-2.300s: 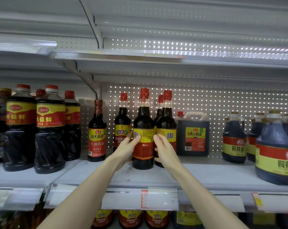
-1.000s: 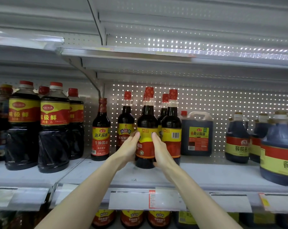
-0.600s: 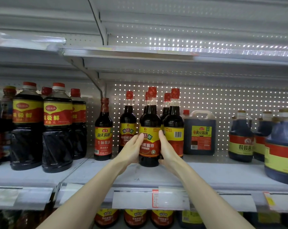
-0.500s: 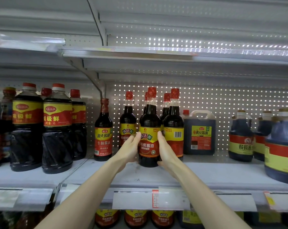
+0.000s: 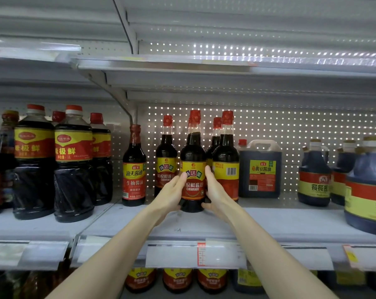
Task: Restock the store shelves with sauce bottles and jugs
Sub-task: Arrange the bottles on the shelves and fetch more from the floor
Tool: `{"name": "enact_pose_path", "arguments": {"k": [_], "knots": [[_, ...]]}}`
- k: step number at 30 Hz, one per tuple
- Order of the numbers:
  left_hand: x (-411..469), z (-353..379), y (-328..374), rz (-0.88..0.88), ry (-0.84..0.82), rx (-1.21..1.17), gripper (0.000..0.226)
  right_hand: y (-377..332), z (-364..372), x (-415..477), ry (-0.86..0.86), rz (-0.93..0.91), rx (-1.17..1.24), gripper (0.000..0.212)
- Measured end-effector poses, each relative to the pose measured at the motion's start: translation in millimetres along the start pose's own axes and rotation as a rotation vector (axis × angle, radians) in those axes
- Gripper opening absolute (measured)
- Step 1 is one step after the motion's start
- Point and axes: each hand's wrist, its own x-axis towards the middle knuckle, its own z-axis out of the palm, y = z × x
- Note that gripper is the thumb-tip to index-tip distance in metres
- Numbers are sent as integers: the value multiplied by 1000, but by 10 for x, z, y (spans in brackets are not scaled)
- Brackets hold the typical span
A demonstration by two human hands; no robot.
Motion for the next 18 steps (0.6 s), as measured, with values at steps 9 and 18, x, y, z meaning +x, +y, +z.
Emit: {"name": "enact_pose_path", "arguments": {"k": [9,18], "knots": [[50,7,-27,-98,71,-138,53,55,6,-72,-41,-95,-26,46],[76,25,-44,-104,38,-158,47,86,0,-9,-20,-102,-9,45]]}}
